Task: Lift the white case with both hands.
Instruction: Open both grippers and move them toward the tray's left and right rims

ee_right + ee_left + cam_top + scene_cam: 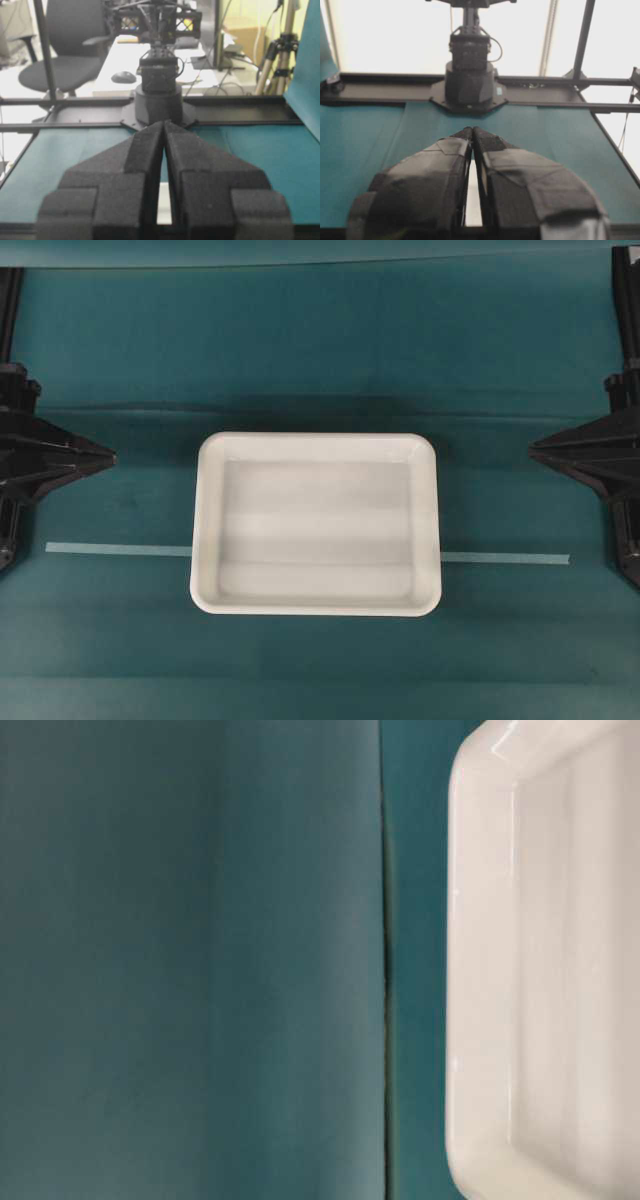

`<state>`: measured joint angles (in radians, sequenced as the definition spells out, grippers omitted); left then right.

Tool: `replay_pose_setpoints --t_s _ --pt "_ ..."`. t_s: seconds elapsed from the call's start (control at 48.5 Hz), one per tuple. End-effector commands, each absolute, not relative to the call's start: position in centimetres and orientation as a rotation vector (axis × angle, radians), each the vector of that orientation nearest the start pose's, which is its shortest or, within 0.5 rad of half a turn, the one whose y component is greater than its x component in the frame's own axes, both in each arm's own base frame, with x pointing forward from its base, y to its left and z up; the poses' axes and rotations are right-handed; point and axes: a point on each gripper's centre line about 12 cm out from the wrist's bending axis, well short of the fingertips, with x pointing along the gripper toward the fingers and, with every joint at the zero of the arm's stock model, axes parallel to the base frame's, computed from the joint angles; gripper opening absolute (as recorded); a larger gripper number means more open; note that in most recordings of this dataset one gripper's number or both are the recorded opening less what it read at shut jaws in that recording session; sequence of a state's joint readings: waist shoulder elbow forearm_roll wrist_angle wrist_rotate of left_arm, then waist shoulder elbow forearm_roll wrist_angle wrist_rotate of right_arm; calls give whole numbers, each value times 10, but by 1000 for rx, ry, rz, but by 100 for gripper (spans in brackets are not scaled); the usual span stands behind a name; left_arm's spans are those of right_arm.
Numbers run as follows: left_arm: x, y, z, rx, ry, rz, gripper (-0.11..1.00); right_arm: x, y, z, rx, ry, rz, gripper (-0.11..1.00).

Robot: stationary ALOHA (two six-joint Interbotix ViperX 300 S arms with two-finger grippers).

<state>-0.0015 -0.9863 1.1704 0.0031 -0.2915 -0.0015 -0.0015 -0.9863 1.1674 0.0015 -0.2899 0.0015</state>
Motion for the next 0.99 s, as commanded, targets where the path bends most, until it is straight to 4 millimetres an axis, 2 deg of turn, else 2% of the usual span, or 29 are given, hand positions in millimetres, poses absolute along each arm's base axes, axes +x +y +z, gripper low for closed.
replay_pose_setpoints --t_s 0.0,0.041,0.165,0.289,0.433,0.537,0.702,0.825,0.97 --pt "206 2 298 -16 -25 9 14 198 -2 303 30 -114 -9 9" --pt "209 3 298 -34 11 11 13 198 -3 306 67 -120 -16 9" --pt "213 1 300 -105 44 8 -2 200 -9 312 280 -108 -49 0" --pt "212 -1 301 -201 39 -3 -3 204 -9 307 501 -21 -61 0" --pt "212 -5 302 -411 43 -15 -3 210 -7 292 700 103 -81 0" --pt "213 -5 298 -639 62 -4 -3 213 -7 280 789 170 -108 0" --pt "217 -1 284 -912 118 55 -3 216 -21 269 953 192 -203 0" --pt "221 2 275 -1044 155 101 -3 216 -31 259 1107 206 -288 0" --pt "225 4 266 -1149 191 146 -3 211 -33 228 1279 307 -394 0"
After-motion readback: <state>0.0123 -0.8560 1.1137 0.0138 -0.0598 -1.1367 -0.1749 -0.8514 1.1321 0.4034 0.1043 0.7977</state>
